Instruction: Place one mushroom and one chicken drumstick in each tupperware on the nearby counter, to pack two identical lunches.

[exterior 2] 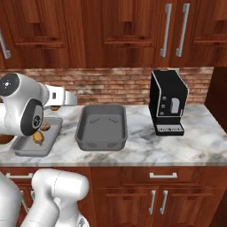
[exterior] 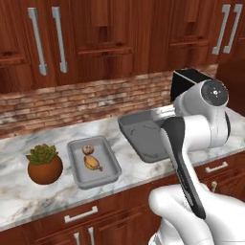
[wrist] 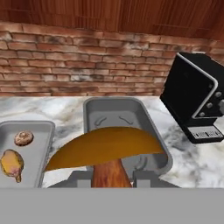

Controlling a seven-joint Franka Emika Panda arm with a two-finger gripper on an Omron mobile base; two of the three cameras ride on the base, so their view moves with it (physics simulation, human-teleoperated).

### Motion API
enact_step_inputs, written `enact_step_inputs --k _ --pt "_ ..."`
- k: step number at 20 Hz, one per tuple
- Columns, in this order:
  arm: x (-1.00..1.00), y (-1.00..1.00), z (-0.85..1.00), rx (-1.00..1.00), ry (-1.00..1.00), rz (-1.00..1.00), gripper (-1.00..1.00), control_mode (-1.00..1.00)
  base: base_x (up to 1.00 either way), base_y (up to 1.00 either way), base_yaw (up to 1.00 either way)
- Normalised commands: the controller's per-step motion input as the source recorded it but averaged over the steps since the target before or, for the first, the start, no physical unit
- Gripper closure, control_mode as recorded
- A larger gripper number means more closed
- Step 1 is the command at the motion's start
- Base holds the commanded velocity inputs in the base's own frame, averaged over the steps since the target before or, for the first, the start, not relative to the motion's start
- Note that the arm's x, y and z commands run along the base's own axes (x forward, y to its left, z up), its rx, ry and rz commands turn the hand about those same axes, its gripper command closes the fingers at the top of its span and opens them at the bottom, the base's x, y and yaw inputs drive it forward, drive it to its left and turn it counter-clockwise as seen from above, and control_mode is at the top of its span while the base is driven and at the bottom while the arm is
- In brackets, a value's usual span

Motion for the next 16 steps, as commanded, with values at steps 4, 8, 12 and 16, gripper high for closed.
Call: enact_step_inputs --k 4,8,12,16 --pt "0.00 0.00 0.00 0.00 0.00 0.00 1.00 1.00 0.48 -0.29 0.05" --pt "0.00 0.00 0.00 0.00 0.00 0.00 1.00 1.00 0.14 -0.41 0.04" --pt "0.01 -0.09 -0.14 0.00 0.03 0.00 1.00 -1.00 0.00 -0.26 0.01" --pt "0.26 -0.26 -0.54 0.00 0.15 0.01 1.00 -1.00 0.00 0.00 0.00"
